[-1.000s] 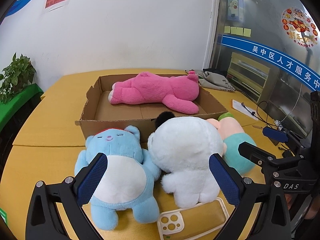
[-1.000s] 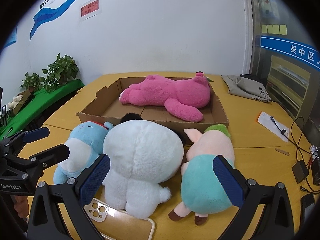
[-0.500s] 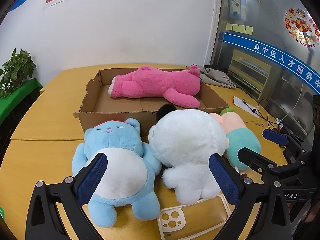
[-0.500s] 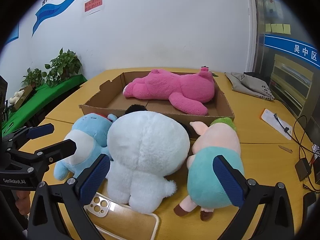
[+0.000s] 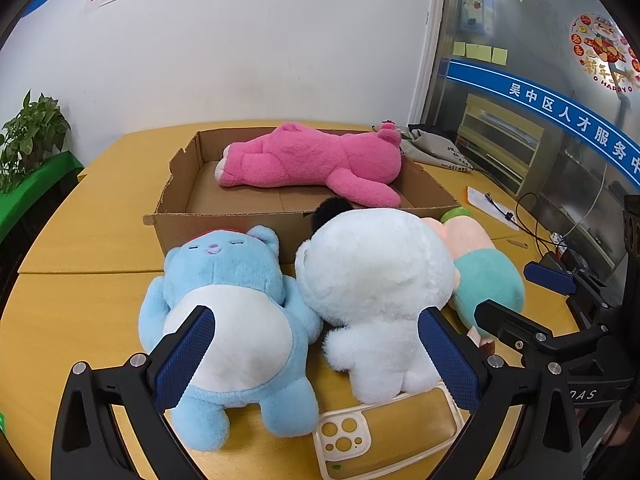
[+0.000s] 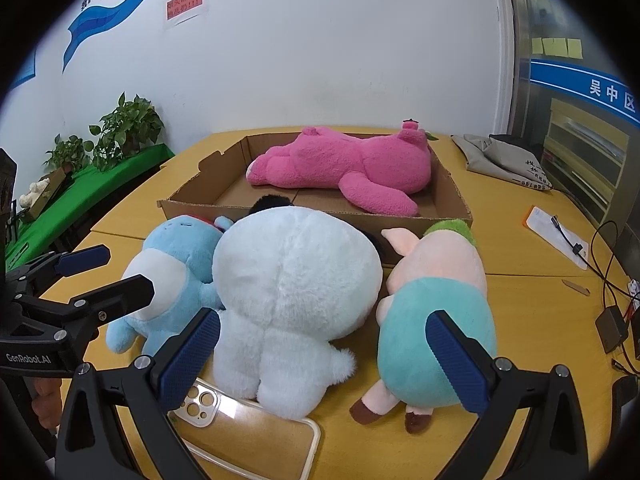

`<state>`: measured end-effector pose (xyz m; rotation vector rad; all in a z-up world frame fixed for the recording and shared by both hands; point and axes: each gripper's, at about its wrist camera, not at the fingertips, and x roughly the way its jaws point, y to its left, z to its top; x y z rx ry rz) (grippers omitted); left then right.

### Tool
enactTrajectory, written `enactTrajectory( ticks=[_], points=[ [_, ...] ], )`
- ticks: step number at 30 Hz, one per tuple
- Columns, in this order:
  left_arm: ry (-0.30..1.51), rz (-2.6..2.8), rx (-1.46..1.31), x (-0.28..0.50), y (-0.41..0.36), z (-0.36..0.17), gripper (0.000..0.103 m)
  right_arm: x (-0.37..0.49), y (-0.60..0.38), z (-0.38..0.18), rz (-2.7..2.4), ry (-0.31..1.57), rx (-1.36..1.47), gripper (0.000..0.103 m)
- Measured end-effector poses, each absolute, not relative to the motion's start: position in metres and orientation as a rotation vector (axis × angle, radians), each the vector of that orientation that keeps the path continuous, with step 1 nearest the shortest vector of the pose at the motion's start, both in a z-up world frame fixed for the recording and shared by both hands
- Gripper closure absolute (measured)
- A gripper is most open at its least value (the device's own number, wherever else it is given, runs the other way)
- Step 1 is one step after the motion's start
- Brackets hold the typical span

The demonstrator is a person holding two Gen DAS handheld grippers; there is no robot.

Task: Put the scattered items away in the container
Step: 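Move both grippers back toward the light blue bear with red headband, then close both grippers on the light blue bear's body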

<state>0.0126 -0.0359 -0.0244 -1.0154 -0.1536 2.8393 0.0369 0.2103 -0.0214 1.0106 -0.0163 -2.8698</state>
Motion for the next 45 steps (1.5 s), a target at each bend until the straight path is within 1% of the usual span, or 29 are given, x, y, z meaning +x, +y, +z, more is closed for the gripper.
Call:
enactTrajectory(
  ticks=[12, 18, 21, 26, 32, 37, 45],
  points=[
    [-0.175, 2.835, -1.035, 0.013, -0.05, -0.029, 0.0, 0.037, 0.208, -0.028, -2.842, -0.023, 1.027, 0.0],
    [-0.306, 2.775, -1.062, 0.013, -0.073, -0.035, 0.0, 0.034, 0.202, -0.029, -2.822, -0.034, 1.018, 0.0],
    [-0.29, 2.795, -1.066, 0.016, -0.078, -0.037, 0.0, 0.032, 0.199, -0.03, -2.828, -0.042, 1.017, 0.0],
    [-0.269, 2.806, -1.048, 0.019, -0.088, -0.038, 0.0, 0.029, 0.187, -0.031, -2.825, -0.003, 1.021, 0.0],
    [-0.294, 2.806, -1.036, 0.015, -0.106, -0.041, 0.0, 0.026, 0.171, -0.03, -2.821, 0.035, 1.007, 0.0],
    [-0.314, 2.791, -1.043, 0.006, -0.122, -0.044, 0.0, 0.023, 0.163, -0.029, -2.805, 0.019, 0.983, 0.0],
    [-0.363, 2.693, -1.135, -0.025, -0.141, -0.068, 0.0, 0.02, 0.122, -0.038, -2.604, 0.028, 0.927, 0.0]
  ],
)
